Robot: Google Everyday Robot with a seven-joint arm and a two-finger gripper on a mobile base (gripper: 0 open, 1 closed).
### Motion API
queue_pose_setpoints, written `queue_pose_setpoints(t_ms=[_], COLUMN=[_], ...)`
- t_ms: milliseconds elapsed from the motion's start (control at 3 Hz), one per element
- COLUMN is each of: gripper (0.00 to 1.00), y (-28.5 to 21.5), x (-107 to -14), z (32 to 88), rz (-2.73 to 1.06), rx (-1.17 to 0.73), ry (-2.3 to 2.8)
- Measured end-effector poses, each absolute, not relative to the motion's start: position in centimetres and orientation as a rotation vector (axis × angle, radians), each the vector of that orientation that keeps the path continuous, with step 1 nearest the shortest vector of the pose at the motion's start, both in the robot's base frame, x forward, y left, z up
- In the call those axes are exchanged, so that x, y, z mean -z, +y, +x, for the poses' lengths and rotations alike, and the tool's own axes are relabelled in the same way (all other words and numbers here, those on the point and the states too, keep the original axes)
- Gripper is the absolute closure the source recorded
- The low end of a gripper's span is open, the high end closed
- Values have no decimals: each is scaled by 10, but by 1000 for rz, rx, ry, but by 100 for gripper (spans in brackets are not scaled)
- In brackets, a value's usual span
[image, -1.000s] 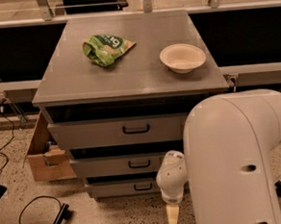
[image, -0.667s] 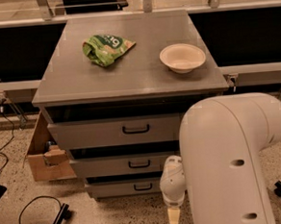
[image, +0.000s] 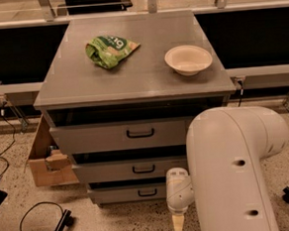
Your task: Open bottom drawer
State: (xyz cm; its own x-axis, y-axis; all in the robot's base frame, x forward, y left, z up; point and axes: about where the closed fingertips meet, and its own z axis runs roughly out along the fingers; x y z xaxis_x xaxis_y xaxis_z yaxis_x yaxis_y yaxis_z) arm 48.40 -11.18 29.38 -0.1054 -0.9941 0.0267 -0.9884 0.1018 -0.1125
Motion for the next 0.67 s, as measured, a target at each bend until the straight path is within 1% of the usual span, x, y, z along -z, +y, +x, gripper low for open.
queue_pose_setpoints(t_ms=[667], gripper=[0], y=[-117], x=[-251], z=[516], rz=[-2023], rx=[278], ry=[2231])
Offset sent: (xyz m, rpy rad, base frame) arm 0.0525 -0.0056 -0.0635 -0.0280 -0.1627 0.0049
